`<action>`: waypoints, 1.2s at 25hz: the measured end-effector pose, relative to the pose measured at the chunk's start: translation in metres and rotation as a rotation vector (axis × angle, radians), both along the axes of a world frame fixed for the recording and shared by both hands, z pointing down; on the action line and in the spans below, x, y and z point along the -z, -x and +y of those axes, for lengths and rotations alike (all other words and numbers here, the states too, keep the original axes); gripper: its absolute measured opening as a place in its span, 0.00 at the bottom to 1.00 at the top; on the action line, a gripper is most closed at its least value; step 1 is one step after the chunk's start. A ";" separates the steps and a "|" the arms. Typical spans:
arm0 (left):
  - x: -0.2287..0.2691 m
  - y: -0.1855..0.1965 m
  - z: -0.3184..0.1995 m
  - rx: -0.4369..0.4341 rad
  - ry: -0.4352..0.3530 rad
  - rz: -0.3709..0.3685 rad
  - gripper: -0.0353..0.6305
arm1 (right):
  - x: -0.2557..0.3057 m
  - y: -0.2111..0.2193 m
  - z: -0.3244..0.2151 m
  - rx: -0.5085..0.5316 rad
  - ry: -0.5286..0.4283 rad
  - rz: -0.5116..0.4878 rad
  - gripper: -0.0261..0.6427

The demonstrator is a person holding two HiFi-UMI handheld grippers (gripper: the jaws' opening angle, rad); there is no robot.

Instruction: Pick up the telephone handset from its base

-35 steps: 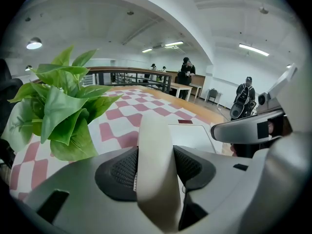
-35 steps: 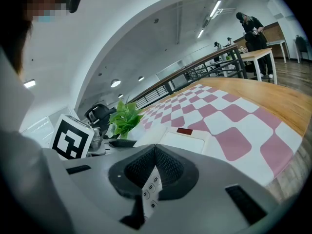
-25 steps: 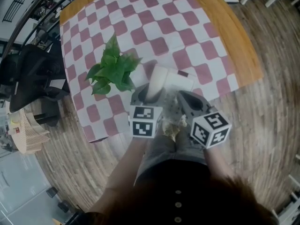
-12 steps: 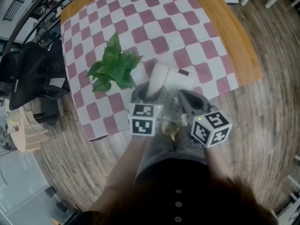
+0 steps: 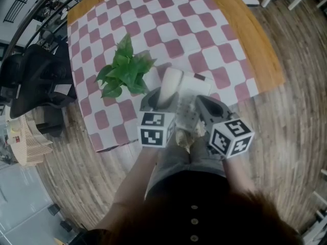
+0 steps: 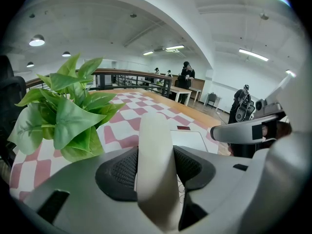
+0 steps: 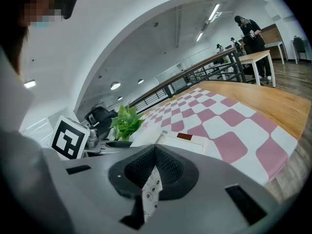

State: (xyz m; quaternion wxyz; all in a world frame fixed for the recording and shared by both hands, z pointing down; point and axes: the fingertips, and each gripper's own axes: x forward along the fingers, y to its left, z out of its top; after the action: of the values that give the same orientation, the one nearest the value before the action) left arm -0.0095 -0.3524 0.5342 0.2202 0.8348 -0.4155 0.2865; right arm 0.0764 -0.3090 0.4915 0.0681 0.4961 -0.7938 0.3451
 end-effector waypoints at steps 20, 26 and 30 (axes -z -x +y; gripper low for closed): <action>0.082 0.002 0.015 -0.009 -0.168 0.089 0.39 | 0.059 0.012 0.004 0.045 -0.136 -0.021 0.05; 0.117 0.004 0.018 0.003 -0.234 0.155 0.39 | 0.082 0.019 0.000 0.072 -0.188 -0.025 0.06; 0.139 0.007 0.018 0.020 -0.273 0.217 0.39 | 0.099 0.023 -0.003 0.089 -0.225 -0.020 0.06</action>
State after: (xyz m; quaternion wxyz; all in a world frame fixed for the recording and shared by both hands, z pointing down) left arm -0.0169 -0.3340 0.3948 0.1512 0.8787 -0.4328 0.1331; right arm 0.0535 -0.3117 0.3924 0.0192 0.4612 -0.8495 0.2554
